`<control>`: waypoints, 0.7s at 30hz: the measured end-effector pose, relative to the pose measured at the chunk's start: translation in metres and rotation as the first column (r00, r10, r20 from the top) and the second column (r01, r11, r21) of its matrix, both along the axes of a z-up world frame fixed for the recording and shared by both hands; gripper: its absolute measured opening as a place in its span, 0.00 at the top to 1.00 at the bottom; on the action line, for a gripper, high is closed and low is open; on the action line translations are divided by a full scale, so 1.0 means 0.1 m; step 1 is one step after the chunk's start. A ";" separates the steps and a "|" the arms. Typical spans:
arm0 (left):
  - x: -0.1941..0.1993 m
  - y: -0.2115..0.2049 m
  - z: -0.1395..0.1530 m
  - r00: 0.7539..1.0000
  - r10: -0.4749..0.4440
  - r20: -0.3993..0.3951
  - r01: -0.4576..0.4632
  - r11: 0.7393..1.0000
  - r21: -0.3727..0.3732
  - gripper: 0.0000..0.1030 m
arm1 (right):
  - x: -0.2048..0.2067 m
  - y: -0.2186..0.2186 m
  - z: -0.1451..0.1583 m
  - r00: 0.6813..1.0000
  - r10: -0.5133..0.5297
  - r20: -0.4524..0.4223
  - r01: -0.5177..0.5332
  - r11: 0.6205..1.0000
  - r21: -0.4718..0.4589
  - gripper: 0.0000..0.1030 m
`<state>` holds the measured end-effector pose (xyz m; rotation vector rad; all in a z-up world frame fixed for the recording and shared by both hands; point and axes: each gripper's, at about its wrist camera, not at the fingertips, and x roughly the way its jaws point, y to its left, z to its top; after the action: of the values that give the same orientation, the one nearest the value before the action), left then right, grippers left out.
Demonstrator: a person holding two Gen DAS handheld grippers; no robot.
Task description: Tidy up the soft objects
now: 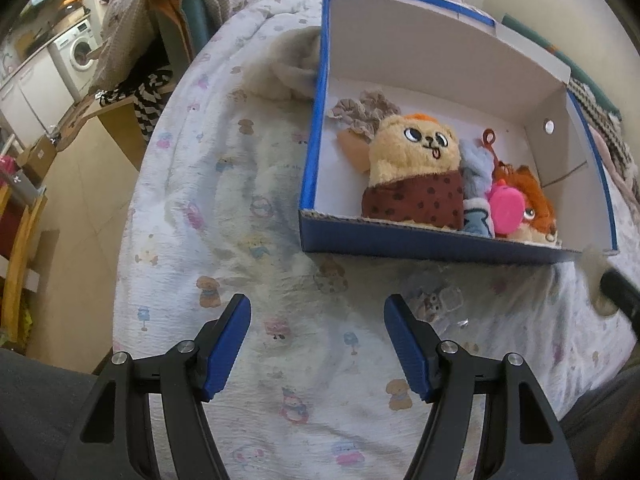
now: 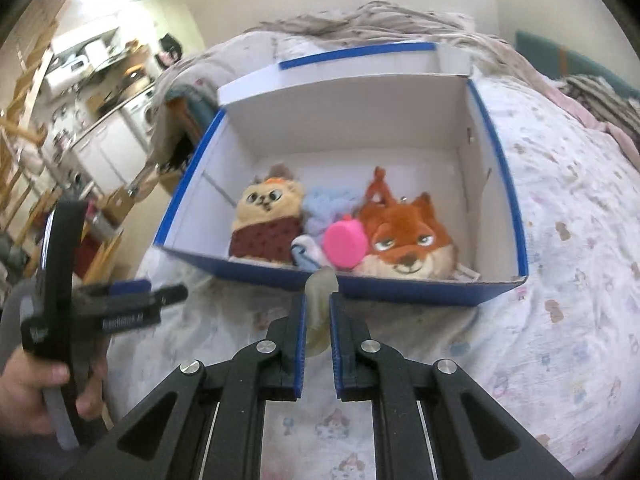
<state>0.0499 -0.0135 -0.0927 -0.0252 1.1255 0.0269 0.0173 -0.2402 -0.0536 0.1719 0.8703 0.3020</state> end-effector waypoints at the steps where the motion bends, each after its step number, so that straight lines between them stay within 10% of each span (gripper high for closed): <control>1: 0.00 -0.01 -0.01 1.000 0.002 -0.003 -0.002 1.000 -0.001 0.36 | 0.02 -0.03 0.00 1.000 -0.012 0.003 0.012 1.000 0.007 0.88; 21: 0.48 -1.05 -0.68 0.980 -0.026 -0.196 0.033 0.999 0.033 0.36 | 0.16 -0.28 -0.09 0.997 -0.075 -0.035 0.078 0.991 0.104 0.88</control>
<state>0.0980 -0.1189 -0.1610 0.0274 1.3219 0.0240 0.0335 -0.2682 -0.0630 0.3084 0.8766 0.2742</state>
